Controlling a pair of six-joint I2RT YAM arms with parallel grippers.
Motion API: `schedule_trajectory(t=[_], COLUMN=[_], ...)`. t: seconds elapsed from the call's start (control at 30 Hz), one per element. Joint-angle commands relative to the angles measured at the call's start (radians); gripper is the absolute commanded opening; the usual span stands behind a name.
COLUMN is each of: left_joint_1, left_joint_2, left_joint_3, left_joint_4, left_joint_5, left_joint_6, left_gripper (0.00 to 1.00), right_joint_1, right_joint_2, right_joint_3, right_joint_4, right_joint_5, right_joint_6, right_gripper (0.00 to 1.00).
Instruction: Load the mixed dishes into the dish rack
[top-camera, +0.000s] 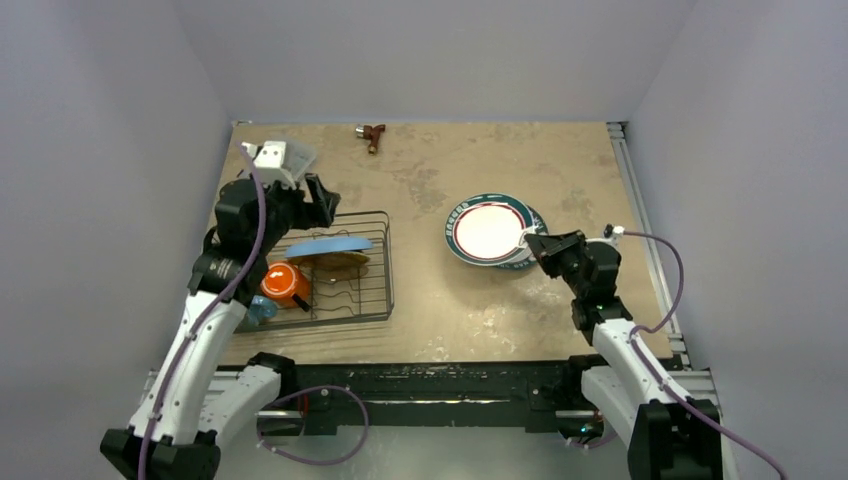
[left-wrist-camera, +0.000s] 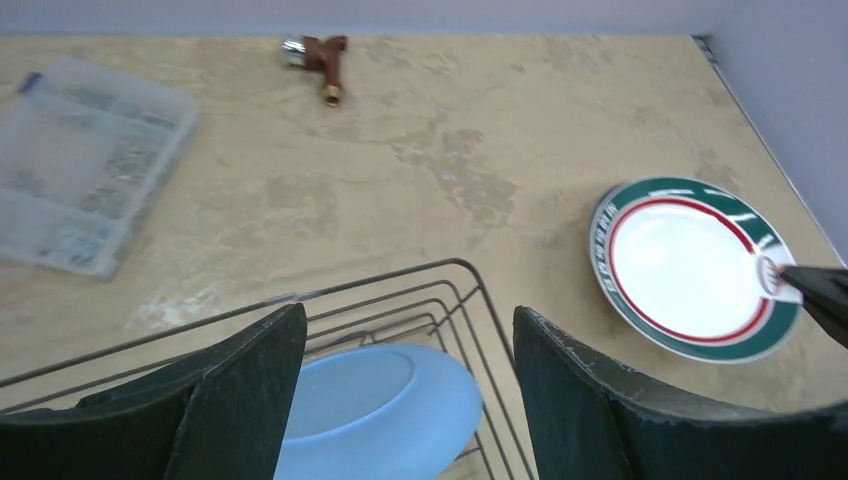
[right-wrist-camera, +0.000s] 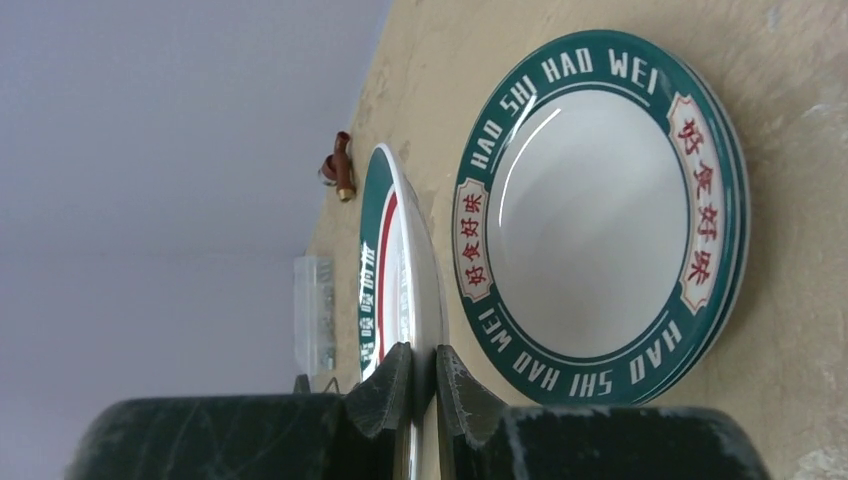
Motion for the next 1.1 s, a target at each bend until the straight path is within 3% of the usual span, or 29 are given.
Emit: schedule_trajectory(t=[0.0,0.07,0.17,0.37,0.5,0.9,0.97,1.07], left_joint_1=[0.011,0.015,0.015,0.016,0.015,0.015,0.015,0.015], left_joint_2=[0.171,0.232,0.302,0.400,0.453,0.568,0.566,0.551], left_joint_3=[0.111,0.119,0.127,0.127,0.093,0.163,0.166,0.170], left_joint_4=[-0.025,0.017,0.070,0.165,0.322,0.129,0.129,0.116], left_joint_5=[0.324,0.509,0.680,0.879,0.999,0.971,0.976,0.968], left_joint_6=[-0.021,-0.054,-0.109,-0.231,-0.355,-0.296,-0.290,-0.263], left_gripper=[0.75,0.75,0.75,0.75,0.75,0.68,0.60,0.36], right_joint_1=[-0.005,-0.004,-0.002,0.018,0.078,0.247,0.262,0.286], right_joint_2=[0.034,0.066,0.103,0.125,0.128,0.156,0.167,0.199], right_joint_3=[0.093,0.130,0.169,0.233,0.260,0.307,0.315,0.371], right_joint_4=[0.189,0.190,0.219,0.220,0.230,0.295,0.298,0.233], right_joint_5=[-0.122,-0.165,-0.239,-0.311,-0.305,-0.255,-0.254,-0.279], right_joint_6=[0.053,0.048,0.065,0.086,0.102,0.146,0.132,0.032], right_gripper=[0.00,0.00,0.00,0.00,0.00,0.00,0.00,0.00])
